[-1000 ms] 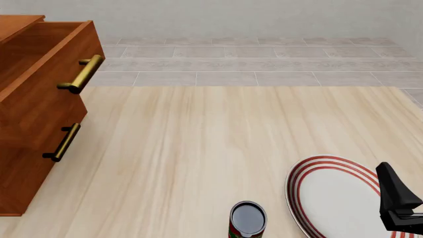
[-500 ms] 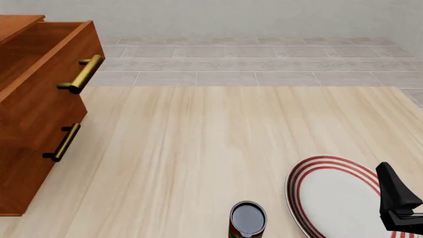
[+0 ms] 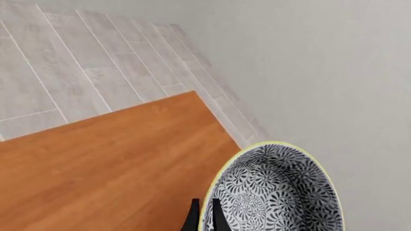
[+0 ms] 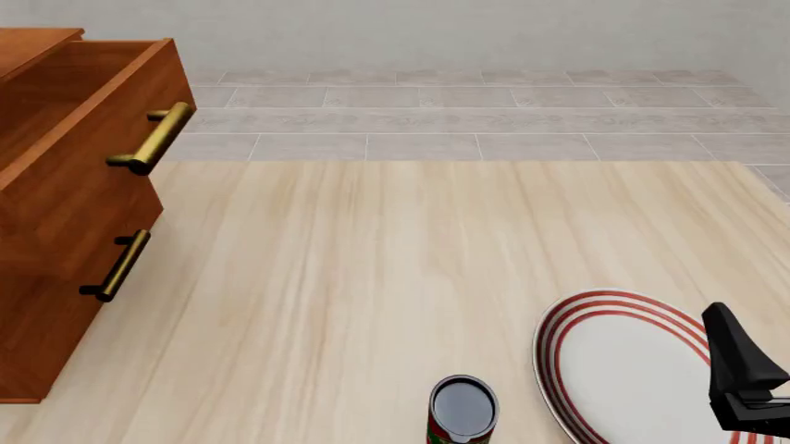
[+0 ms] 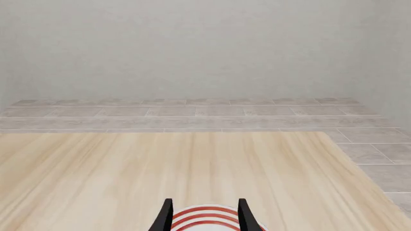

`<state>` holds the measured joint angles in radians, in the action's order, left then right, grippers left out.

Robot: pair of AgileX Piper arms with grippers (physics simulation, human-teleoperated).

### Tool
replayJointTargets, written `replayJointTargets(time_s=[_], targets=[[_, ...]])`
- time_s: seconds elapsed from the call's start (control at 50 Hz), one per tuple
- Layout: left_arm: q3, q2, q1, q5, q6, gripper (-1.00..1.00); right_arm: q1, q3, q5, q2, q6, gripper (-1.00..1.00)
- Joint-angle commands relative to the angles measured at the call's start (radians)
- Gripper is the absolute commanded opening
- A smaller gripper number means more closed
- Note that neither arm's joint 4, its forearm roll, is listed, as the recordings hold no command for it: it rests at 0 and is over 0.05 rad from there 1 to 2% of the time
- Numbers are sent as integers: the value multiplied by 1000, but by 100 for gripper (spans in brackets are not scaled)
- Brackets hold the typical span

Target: Put the bowl on top of the cabinet.

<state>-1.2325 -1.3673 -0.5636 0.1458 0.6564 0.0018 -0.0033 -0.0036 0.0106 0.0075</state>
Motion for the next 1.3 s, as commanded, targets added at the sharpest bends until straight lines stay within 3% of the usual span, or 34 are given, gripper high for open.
replayJointTargets(time_s=[0.02,0.86,0.88,1.3], targets=[[-13,-28,-22,-7,-11,-100,0,0,0,0,0,100],[-6,-74,-4,-28,-31,-100,0,0,0,0,0,100],[-4,-76,-7,-29,-31,100,0,0,0,0,0,100],[14,-15,-12,-25,-47,100,0,0,0,0,0,100]])
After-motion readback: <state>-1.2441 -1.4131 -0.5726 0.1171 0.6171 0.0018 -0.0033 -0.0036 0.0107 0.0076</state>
